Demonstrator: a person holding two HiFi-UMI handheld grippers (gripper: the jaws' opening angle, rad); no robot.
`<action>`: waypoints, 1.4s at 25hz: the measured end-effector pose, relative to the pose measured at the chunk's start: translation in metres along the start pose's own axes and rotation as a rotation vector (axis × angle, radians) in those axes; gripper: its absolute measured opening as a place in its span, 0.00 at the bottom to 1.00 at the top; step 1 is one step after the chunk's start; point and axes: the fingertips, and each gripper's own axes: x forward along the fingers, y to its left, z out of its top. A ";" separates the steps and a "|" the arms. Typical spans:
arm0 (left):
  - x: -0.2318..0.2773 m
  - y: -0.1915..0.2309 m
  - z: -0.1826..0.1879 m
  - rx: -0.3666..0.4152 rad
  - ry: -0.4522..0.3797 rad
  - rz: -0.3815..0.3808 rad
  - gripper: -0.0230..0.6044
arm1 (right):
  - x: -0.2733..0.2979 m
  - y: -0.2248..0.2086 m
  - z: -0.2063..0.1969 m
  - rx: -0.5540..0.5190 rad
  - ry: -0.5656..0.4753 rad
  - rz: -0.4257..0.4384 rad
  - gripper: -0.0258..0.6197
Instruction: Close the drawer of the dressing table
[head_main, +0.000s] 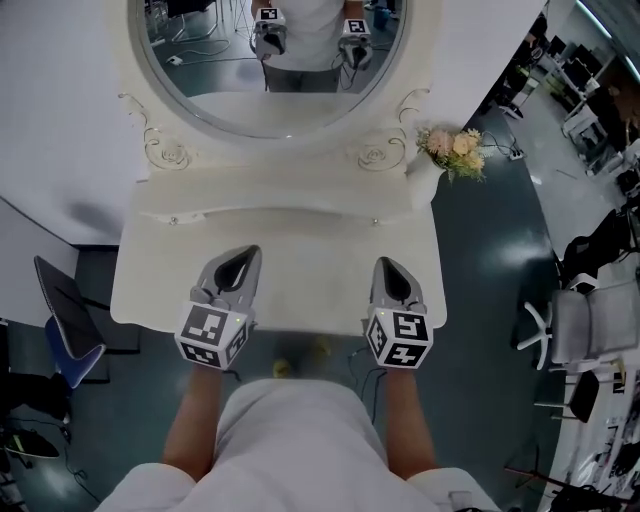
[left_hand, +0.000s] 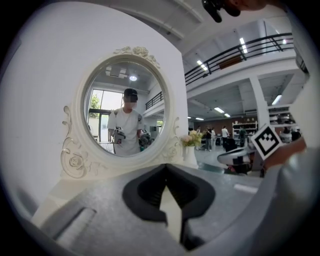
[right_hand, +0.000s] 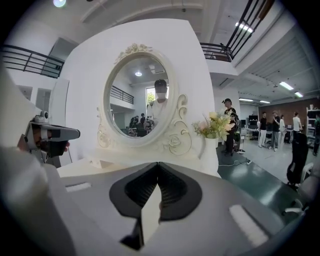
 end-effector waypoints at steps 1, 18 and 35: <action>-0.005 0.002 0.002 0.001 -0.009 0.003 0.03 | -0.004 0.003 0.003 -0.002 -0.007 0.000 0.04; -0.031 0.006 0.049 0.058 -0.111 0.017 0.03 | -0.045 0.003 0.043 -0.031 -0.091 -0.040 0.04; -0.043 0.017 0.068 0.077 -0.134 0.053 0.03 | -0.050 0.008 0.075 -0.053 -0.141 -0.024 0.04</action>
